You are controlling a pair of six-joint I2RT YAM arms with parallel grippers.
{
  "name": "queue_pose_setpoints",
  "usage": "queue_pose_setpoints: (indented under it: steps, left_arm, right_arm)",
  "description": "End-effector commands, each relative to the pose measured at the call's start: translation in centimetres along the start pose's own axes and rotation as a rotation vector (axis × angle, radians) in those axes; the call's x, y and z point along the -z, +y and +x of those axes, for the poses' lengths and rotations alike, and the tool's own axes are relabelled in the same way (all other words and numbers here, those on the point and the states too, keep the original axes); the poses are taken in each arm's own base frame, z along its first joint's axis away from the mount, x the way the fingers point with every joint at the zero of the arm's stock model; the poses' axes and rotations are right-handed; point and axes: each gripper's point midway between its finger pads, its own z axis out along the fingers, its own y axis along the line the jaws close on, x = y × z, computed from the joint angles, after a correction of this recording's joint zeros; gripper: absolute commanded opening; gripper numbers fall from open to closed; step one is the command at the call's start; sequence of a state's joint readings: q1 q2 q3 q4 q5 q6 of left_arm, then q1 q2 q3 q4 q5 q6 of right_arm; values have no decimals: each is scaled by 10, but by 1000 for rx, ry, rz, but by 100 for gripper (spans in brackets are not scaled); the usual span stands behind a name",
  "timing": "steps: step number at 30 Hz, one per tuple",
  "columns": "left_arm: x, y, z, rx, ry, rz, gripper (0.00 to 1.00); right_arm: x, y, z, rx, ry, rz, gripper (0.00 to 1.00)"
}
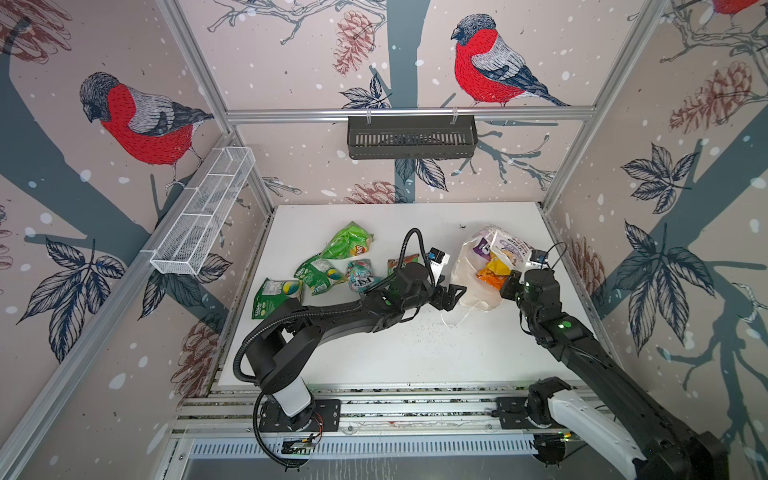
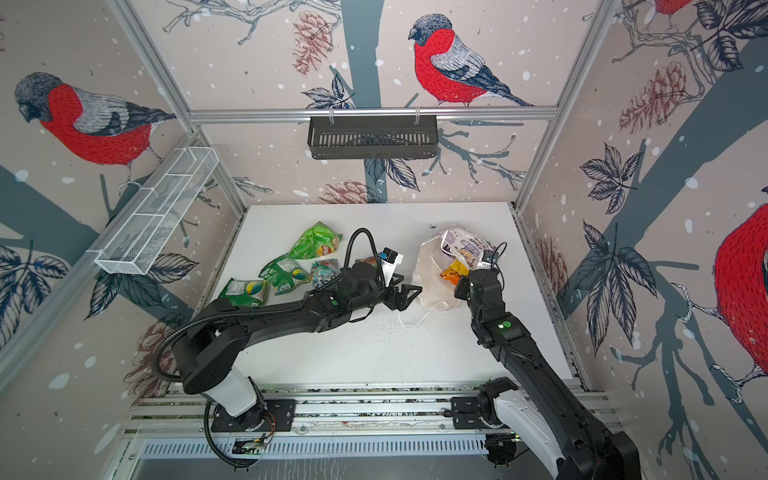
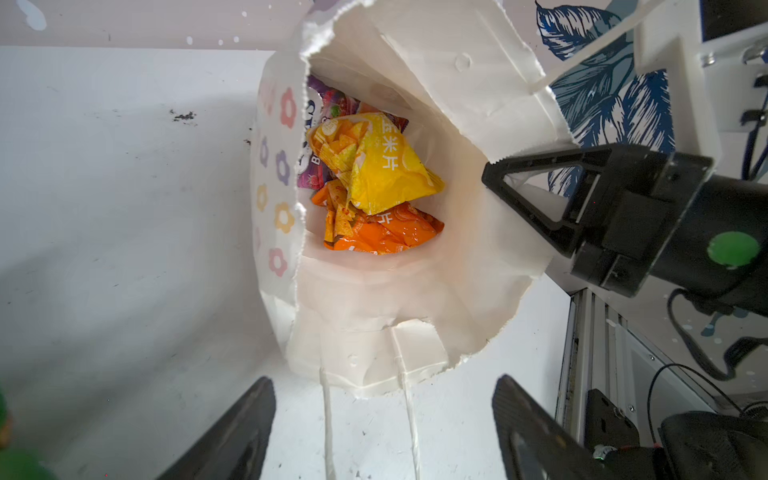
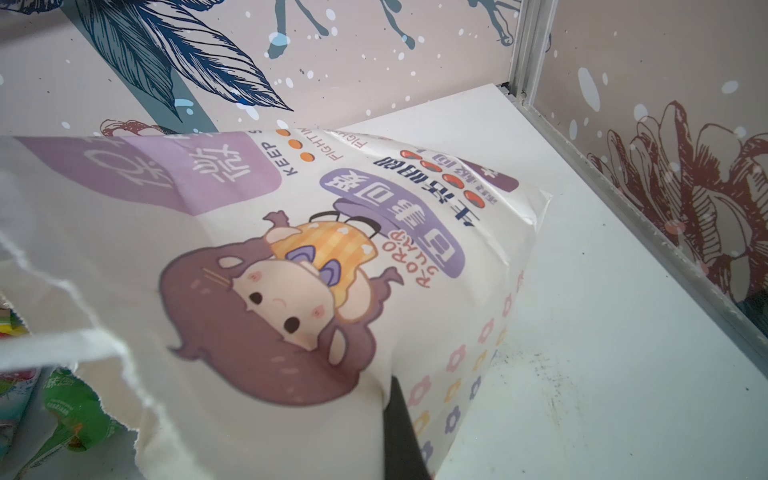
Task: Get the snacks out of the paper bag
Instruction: 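Move the open left gripper back over the bag opening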
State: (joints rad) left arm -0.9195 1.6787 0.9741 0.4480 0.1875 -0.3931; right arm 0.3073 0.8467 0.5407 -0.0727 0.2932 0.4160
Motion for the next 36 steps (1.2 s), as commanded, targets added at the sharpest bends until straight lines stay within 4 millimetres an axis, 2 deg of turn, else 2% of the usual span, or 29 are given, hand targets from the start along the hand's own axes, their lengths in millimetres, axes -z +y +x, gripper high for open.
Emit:
queue_pose_setpoints:
  steps: [1,3,4,11,18,23,28,36]
  left_arm:
    - [-5,-18,-11,-40,-41,90,82]
    - [-11,-18,-3,-49,-25,109,82]
    - [-17,-22,-13,-58,-41,122,82]
    - [-61,-12,1,-106,21,122,82]
    - [-92,-5,8,-127,54,126,83]
    - [-104,1,9,-136,44,106,83]
    - [-114,12,7,-139,36,60,76]
    - [-110,18,9,-164,-1,33,66]
  right_arm:
    - [2,9,-6,2,-12,-45,0]
    - [2,11,-6,-2,-12,-58,0]
    - [2,12,-6,-3,-12,-65,0]
    - [5,22,-6,-15,-20,-128,0]
    - [13,23,-9,-26,-46,-155,0]
    - [17,24,-7,-37,-54,-172,0]
    - [19,24,-6,-41,-60,-180,0]
    - [18,26,-9,-63,-58,-184,0]
